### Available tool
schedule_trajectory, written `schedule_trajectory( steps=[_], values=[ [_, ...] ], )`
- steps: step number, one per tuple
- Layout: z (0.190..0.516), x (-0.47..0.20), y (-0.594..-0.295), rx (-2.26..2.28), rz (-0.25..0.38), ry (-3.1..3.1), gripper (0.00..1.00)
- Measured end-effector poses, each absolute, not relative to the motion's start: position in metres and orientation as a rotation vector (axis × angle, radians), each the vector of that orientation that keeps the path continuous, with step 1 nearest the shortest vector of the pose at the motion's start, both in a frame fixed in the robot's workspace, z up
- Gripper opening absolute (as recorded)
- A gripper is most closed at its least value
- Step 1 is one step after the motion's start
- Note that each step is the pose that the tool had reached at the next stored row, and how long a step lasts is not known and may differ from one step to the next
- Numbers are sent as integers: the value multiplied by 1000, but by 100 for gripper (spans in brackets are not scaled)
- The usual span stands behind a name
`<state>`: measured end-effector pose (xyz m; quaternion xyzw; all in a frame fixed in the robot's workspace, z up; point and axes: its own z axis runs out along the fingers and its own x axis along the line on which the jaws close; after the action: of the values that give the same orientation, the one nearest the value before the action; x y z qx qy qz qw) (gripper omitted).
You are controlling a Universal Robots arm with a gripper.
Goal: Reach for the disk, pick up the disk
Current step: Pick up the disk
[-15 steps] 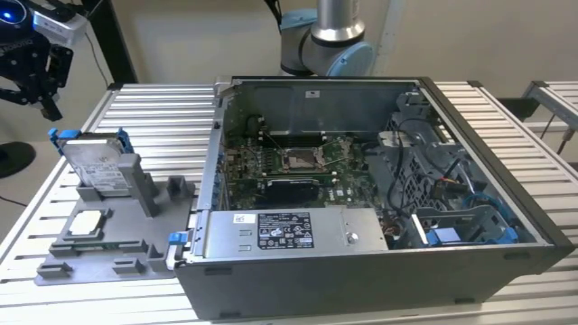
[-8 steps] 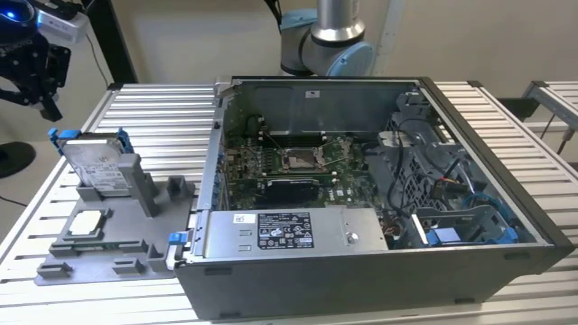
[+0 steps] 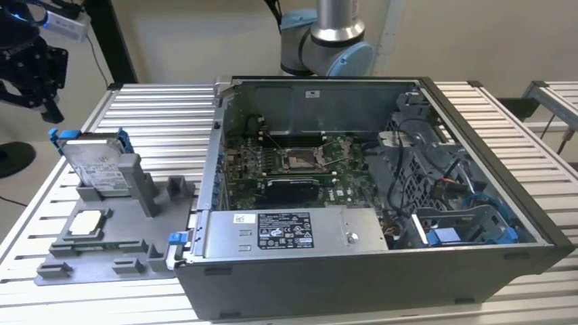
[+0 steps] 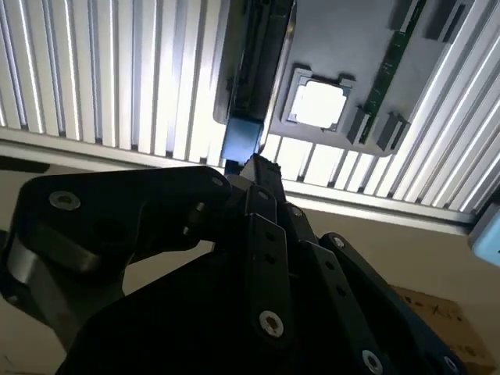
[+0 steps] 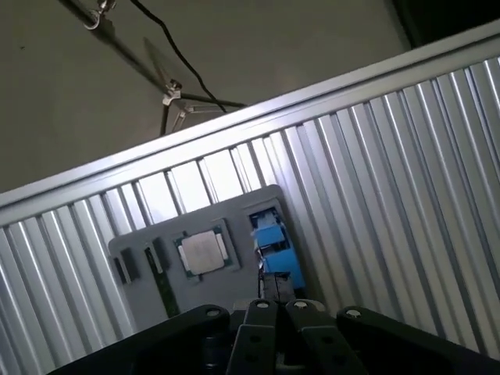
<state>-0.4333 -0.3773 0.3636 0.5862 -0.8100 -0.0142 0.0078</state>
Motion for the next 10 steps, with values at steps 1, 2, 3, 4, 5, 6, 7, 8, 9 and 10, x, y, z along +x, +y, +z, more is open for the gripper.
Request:
schedule_trajectory(
  steps=[1, 2, 3, 4, 5, 6, 7, 8, 9, 10],
  values=[
    [363, -433, -377, 1857, -43, -2515, 0],
    [363, -433, -377, 1880, -42, -2499, 0],
    [362, -433, -377, 1902, -41, -2482, 0],
    [362, -433, -377, 1923, -40, -2467, 0],
    [362, -433, -377, 1944, -39, -2451, 0],
    [361, -433, -377, 1962, -39, -2437, 0],
    [361, -433, -377, 1982, -37, -2421, 0],
    [361, -433, -377, 1999, -36, -2408, 0],
    [361, -433, -377, 2013, -35, -2397, 0],
    [360, -433, -377, 2024, -35, -2389, 0]
  ],
)
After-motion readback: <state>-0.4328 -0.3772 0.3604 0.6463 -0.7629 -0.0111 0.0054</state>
